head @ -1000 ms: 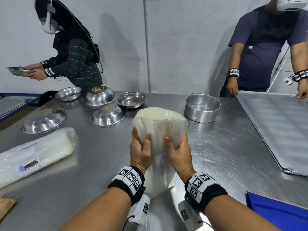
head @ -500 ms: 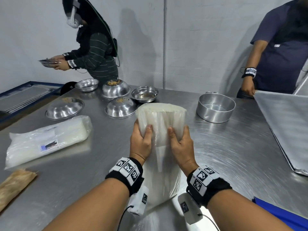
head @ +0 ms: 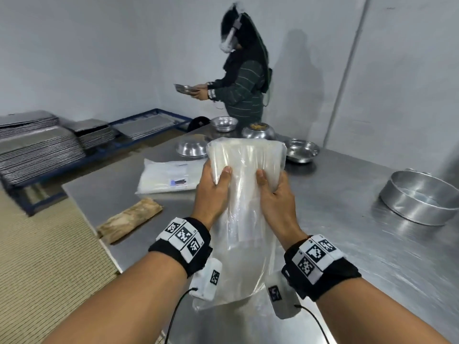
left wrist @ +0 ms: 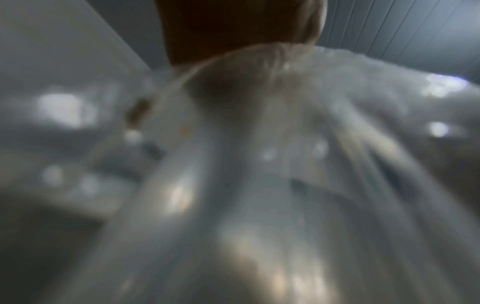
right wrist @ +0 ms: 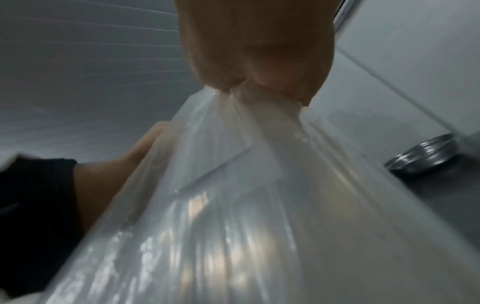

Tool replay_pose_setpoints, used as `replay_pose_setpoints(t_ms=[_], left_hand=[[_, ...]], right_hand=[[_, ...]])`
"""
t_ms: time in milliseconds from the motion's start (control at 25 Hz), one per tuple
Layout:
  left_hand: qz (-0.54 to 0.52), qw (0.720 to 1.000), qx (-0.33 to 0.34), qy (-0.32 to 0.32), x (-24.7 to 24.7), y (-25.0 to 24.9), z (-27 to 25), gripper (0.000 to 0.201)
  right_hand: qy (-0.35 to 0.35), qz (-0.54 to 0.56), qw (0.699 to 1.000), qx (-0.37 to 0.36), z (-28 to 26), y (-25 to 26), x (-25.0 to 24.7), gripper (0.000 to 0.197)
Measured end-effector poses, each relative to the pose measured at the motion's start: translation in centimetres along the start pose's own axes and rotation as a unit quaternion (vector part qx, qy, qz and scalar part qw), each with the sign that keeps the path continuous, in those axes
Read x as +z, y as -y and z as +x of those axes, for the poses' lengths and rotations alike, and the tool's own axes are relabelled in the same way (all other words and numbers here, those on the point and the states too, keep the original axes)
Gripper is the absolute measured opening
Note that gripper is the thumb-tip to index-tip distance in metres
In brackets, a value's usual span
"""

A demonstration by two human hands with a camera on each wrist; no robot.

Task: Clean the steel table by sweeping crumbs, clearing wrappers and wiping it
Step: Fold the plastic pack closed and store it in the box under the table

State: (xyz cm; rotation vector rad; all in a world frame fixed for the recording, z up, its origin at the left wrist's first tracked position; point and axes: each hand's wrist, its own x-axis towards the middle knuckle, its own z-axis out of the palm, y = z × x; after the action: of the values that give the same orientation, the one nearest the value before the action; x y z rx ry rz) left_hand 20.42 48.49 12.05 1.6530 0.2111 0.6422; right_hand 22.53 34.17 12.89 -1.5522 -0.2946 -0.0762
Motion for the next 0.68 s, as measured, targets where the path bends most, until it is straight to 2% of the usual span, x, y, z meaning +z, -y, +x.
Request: replay_pose_setpoints(t_ms=[40, 240, 360, 480, 680], left_hand=[[0.002, 1.0, -0.007, -0.007, -0.9, -0.3, -0.1, 0.032], [0.021, 0.994, -0.013, -0.105, -15.8, -0.7, -2.0, 0.028], [0.046, 0.988, -0.021, -0.146, -24.9, 0.3, -3.5, 0.037], [0.048, 0.983, -0.032, -0.176, -32.7, 1.4, -4.8, 0.034], [0.04, 0.971, -0.072, -0.225, -41.3, 3.6, -6.4, 0.027]], right_hand=[[0.01, 0.0, 1.0, 0.003, -0.3, 0.2, 0.7, 0.032], [0.1, 0.002, 0.995, 0.002, -4.8, 2.0, 14.1, 0.01], [0.146, -0.003, 0.989, 0.01, -8.1, 2.2, 22.5, 0.025], [0.173, -0.016, 0.985, 0.012, -10.7, 1.3, 30.0, 0.029], [0.221, -0.022, 0.975, 0.024, -13.8, -0.5, 39.5, 0.035]])
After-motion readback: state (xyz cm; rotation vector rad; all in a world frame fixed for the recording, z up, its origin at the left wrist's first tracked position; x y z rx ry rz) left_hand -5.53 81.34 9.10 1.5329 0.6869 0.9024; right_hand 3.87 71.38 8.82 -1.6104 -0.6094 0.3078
